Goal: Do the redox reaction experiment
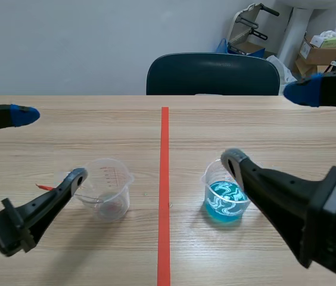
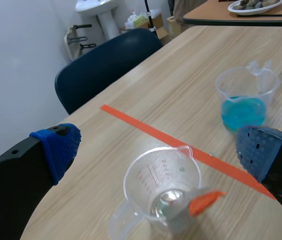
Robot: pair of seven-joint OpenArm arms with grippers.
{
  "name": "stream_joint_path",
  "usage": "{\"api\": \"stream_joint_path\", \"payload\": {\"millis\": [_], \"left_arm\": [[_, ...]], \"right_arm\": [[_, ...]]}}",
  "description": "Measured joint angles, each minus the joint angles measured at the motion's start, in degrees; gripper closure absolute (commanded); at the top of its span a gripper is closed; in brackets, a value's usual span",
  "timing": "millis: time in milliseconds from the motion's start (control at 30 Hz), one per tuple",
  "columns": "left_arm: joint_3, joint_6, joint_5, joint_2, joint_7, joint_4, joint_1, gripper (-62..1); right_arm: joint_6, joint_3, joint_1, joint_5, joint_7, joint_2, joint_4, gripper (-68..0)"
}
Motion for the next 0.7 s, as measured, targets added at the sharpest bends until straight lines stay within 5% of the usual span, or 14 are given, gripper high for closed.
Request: {"api": "stream_joint_path", "payload": {"millis": [233, 467, 700], "left_arm": [[4.28, 2.03, -4.76, 0.0, 8.76, 2.34, -4.24, -62.3], [7.61, 8.66, -4.92, 0.02, 11.58, 2.34, -6.95, -62.3], [7.58, 9.92, -4.9, 0.0, 11.3, 2.34, -7.28, -62.3]], "right_arm": [[0.02, 0.76, 0.09, 0.0, -0.63, 0.0, 0.0, -67.9], [0.02, 0.76, 0.22, 0.0, -0.87, 0.0, 0.0, -67.9], [0.02, 0.72, 0.22, 0.0, -0.9, 0.0, 0.0, -67.9]]}}
